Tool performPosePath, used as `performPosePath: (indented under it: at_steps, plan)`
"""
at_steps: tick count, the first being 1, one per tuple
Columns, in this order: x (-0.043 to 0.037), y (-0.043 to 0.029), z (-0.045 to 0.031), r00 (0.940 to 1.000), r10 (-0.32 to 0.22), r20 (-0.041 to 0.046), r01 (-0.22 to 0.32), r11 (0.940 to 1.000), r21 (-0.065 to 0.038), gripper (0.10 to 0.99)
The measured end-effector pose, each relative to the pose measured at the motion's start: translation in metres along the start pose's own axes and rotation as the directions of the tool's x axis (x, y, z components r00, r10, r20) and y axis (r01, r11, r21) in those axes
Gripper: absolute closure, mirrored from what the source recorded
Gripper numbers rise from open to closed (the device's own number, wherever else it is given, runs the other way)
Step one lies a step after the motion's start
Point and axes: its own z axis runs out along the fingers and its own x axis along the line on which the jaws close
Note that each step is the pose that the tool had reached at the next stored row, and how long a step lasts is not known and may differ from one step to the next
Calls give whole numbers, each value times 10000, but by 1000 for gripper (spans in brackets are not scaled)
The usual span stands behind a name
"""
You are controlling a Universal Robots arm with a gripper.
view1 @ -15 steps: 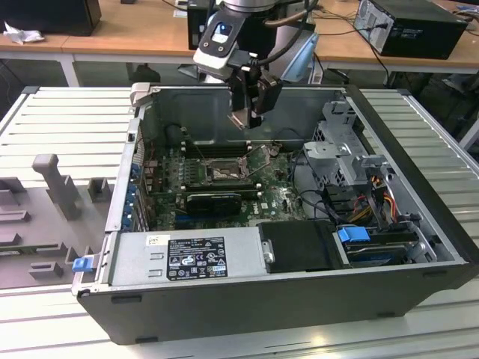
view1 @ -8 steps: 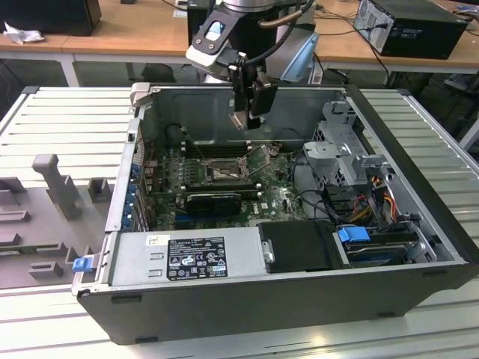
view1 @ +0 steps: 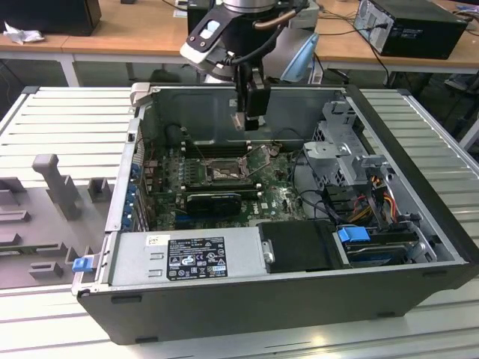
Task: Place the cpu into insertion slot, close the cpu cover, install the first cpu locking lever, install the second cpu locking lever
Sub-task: 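Place the cpu into insertion slot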
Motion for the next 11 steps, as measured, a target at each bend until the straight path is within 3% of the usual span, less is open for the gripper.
performPosePath:
  at_steps: [5,8,11]
  plan:
    - [0,-9,41,9991,414,35,-414,9991,-10,557]
    - [-1,-36,169,9991,412,35,-412,9992,-9,557]
    - [-2,-45,220,9991,413,36,-413,9991,-8,557]
